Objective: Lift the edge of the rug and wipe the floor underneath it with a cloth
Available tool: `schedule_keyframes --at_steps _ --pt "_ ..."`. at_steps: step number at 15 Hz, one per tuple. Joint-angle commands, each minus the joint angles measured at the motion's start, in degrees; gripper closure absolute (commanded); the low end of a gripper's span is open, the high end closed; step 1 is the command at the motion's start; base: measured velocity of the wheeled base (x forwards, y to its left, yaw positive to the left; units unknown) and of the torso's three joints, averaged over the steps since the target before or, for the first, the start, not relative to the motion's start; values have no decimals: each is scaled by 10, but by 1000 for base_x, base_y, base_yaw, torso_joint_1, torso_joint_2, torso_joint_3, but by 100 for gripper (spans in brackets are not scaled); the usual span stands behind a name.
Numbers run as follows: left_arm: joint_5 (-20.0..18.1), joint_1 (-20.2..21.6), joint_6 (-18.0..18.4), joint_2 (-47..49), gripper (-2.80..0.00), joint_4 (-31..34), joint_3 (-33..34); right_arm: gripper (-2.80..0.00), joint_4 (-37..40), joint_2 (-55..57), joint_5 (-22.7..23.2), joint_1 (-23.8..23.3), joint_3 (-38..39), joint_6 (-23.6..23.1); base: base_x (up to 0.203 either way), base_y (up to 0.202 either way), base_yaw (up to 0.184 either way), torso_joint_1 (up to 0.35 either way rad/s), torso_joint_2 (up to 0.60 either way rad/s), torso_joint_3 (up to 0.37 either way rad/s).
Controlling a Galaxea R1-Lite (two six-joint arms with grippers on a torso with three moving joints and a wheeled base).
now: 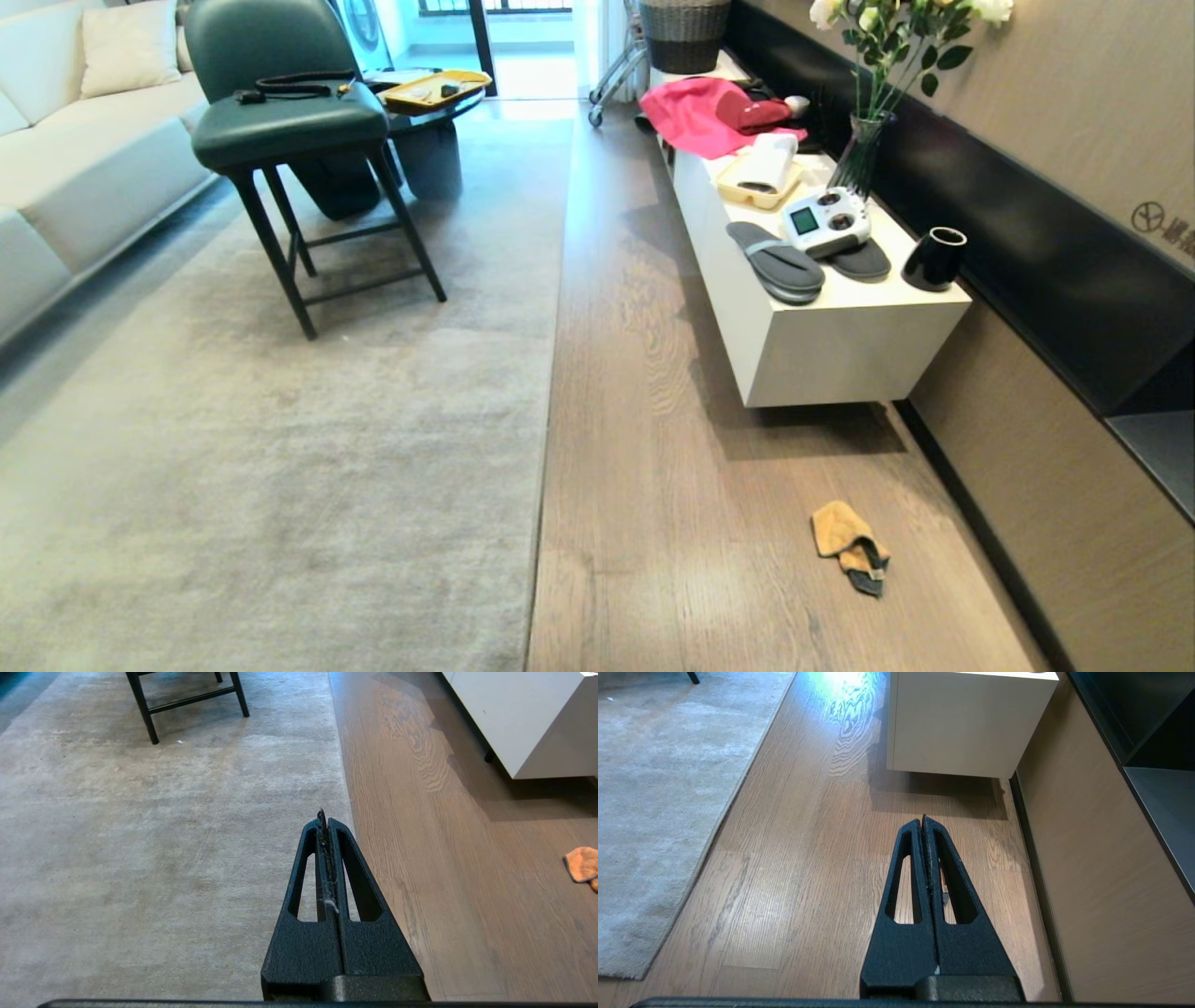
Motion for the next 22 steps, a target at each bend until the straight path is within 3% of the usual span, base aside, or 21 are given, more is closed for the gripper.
schedule_keyframes --at_steps 1,22 --pt "0 0 1 0 0 0 0 0 0 1 0 0 0 0 0 0 0 0 0 0" --pt "0 0 1 0 0 0 0 0 0 1 0 0 0 0 0 0 0 0 0 0"
